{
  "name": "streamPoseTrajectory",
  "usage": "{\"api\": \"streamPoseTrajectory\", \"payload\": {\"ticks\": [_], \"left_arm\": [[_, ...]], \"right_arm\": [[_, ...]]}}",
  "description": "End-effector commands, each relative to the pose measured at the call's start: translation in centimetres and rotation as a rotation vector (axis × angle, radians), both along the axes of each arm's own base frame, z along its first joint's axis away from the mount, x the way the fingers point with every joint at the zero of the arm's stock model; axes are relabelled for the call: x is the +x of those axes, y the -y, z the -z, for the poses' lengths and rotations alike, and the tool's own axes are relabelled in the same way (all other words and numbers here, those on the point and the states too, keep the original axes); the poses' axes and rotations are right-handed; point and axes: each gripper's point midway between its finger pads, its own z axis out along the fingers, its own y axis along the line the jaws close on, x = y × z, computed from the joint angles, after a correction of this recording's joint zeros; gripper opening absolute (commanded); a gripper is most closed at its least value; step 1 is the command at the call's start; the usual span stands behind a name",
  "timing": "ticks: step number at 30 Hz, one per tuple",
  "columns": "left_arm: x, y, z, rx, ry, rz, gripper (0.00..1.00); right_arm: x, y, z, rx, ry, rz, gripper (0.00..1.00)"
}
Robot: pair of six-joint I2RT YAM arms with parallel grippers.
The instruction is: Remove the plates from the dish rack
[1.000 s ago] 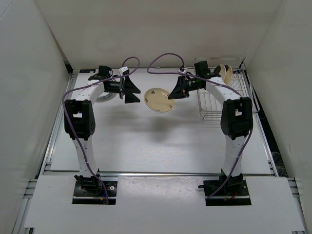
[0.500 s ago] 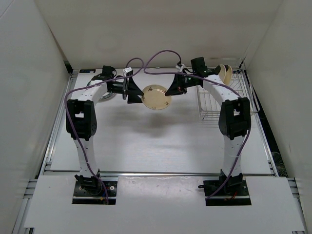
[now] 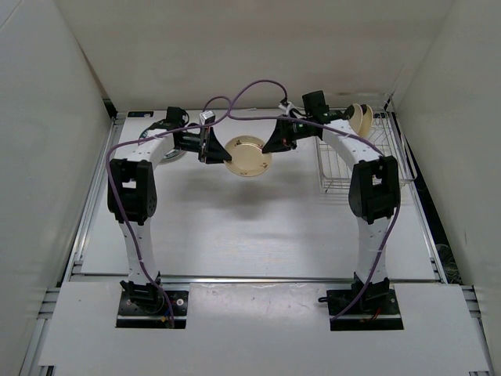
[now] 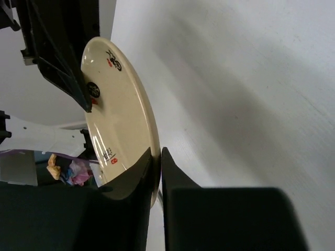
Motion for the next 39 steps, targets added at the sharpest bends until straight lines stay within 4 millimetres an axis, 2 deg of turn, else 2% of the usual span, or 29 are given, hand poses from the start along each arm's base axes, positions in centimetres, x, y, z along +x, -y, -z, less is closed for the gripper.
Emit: {"api": "streamPoseTrajectory", "payload": {"ticks": [1, 4, 8, 10, 11, 13, 15, 17, 18, 19, 20, 21, 22, 23, 29, 31, 33, 34, 35, 36, 39], "left_arm": [[-0.2, 0.5, -2.4, -0.050, 0.095, 0.035, 0.21], [0.3, 0.4, -1.6, -0.006, 0.101, 0.010, 0.14], [2.3, 0.6, -1.8, 0.047, 0.125, -0.039, 0.11], [3.6, 0.7, -2.0, 0.069, 0.157, -0.063, 0.11], [4.7, 0.8, -2.4, 0.073, 0.173, -0.073, 0.11], [6.5, 0.9, -2.1, 0.097, 0.203, -0.100, 0.11], [7.8, 1.0, -1.6, 0.117, 0.199, -0.128, 0.11], [9.2, 1.1, -0.6, 0.130, 0.178, -0.152, 0.11], [9.9, 1.1, -0.3, 0.142, 0.185, -0.168, 0.11], [10.7, 1.1, 0.4, 0.161, 0.179, -0.188, 0.11], [11.7, 1.2, 1.1, 0.164, 0.182, -0.197, 0.11], [12.1, 1.3, 1.5, 0.164, 0.183, -0.197, 0.11], [13.2, 0.8, 2.0, 0.167, 0.195, -0.219, 0.11], [14.1, 0.9, 2.9, 0.164, 0.189, -0.224, 0.11], [18.0, -0.1, 5.7, 0.194, 0.252, -0.290, 0.11], [19.0, -0.2, 6.9, 0.217, 0.266, -0.308, 0.11], [19.9, -0.5, 8.3, 0.255, 0.278, -0.339, 0.12], [20.2, -0.7, 9.3, 0.274, 0.267, -0.352, 0.12], [20.7, -1.0, 9.7, 0.305, 0.271, -0.381, 0.12], [21.0, -1.2, 10.5, 0.324, 0.264, -0.394, 0.12], [21.8, -1.8, 11.1, 0.376, 0.270, -0.443, 0.18]], "right_arm": [[1.2, -0.6, -1.2, 0.000, 0.082, 0.007, 0.15], [1.6, 0.1, -1.0, -0.059, 0.114, 0.031, 0.47], [3.2, 3.0, -2.8, -0.127, 0.218, 0.096, 0.56], [4.0, 5.1, -3.2, -0.163, 0.251, 0.134, 0.58], [4.1, 6.0, -4.0, -0.174, 0.274, 0.152, 0.58], [4.6, 8.3, -4.6, -0.206, 0.307, 0.181, 0.59], [4.6, 10.8, -6.1, -0.227, 0.337, 0.220, 0.60], [4.5, 13.3, -6.5, -0.250, 0.357, 0.220, 0.62], [3.5, 14.0, -7.9, -0.258, 0.344, 0.211, 0.63], [3.2, 14.7, -8.3, -0.260, 0.337, 0.198, 0.63], [3.5, 16.5, -8.1, -0.287, 0.347, 0.192, 0.65], [3.6, 17.3, -9.7, -0.285, 0.379, 0.193, 0.65], [2.6, 18.2, -9.7, -0.298, 0.337, 0.196, 0.65], [2.6, 20.1, -10.0, -0.308, 0.335, 0.233, 0.65], [-0.7, 25.6, -11.4, -0.423, 0.398, 0.284, 0.65], [-1.4, 26.8, -12.0, -0.441, 0.399, 0.319, 0.65], [-2.0, 28.3, -11.6, -0.458, 0.371, 0.357, 0.65], [-2.5, 28.6, -11.8, -0.461, 0.372, 0.368, 0.65], [-3.0, 28.8, -10.8, -0.479, 0.345, 0.359, 0.65], [-3.4, 28.8, -10.9, -0.483, 0.355, 0.350, 0.65], [-4.0, 28.6, -10.1, -0.481, 0.322, 0.343, 0.65]]}}
